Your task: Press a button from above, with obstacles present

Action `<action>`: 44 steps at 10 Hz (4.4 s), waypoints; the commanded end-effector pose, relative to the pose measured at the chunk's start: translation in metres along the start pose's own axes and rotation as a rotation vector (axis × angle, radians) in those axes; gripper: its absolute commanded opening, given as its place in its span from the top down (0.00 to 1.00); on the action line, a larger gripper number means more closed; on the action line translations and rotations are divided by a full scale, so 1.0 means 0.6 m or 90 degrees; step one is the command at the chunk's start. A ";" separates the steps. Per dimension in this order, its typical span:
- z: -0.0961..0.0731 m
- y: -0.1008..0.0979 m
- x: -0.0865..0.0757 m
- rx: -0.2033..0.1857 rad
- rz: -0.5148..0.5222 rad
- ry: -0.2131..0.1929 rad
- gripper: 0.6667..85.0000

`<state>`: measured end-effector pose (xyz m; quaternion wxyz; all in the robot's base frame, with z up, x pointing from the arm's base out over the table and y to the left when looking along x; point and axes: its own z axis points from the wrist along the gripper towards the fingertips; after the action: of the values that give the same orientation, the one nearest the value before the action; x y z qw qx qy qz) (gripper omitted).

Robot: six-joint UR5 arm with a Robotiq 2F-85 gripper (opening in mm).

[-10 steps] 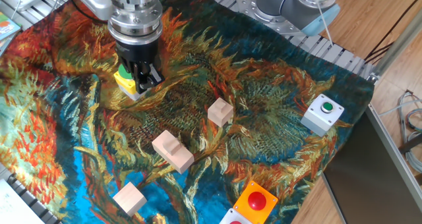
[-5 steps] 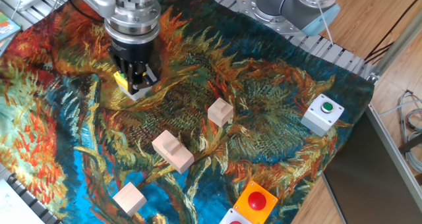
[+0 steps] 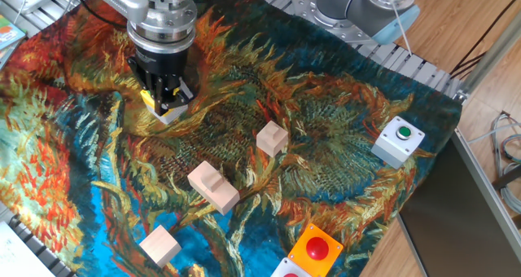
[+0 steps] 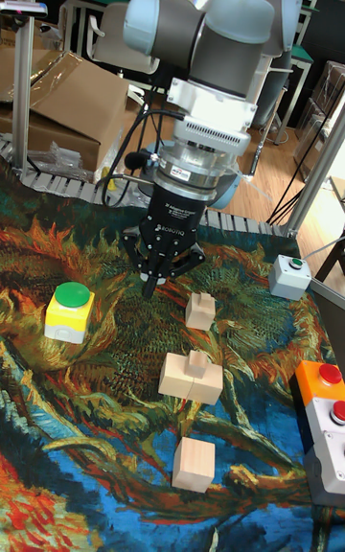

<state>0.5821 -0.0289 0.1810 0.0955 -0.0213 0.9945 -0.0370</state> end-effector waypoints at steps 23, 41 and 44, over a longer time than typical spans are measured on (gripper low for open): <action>0.089 -0.100 0.111 -0.047 -0.169 0.057 0.89; 0.133 -0.168 0.144 -0.049 -0.112 0.051 0.90; 0.144 -0.165 0.146 -0.054 -0.112 0.045 0.90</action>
<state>0.5148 -0.1392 0.0920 0.0501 -0.1144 0.9921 -0.0114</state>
